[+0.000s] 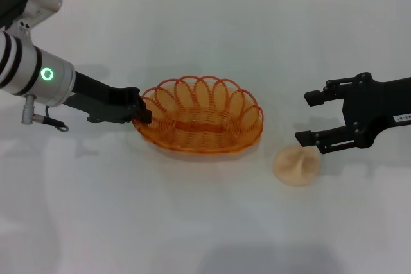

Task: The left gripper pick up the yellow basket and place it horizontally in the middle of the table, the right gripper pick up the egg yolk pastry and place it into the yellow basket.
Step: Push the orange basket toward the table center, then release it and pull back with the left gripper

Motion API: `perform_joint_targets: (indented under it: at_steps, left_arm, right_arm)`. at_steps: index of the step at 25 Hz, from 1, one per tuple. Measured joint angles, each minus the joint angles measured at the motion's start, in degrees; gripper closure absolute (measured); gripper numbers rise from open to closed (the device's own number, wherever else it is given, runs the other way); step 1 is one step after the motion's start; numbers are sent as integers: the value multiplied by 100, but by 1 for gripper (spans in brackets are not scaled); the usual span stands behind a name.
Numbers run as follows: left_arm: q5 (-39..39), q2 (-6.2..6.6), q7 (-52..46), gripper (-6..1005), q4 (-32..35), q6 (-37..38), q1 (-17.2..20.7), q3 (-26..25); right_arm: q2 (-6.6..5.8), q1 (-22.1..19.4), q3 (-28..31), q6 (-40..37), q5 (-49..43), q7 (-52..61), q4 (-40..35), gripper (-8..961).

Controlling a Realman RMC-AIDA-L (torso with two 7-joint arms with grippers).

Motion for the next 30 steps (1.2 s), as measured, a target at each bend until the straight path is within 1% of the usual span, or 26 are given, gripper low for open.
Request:
perform_joint_targets:
  at_steps: [8,17,22,30]
  left_arm:
    - [1,-32,44,914,-76,-49,-1,3]
    - [8,-24,70,914,-131,-77,-27,1]
    - [-194,-5,170,840,-121,-56,-26,-3]
    - [-490,16,419,679,-86,33,-4,-1]
  right_arm:
    - [0,0,3,-1,0,-6,10,184]
    - [0,0,2,0,0,-8,10,184]
    - [0,0,3,0,0,-8,8,184]
    - [0,0,3,0,0,-8,8,185]
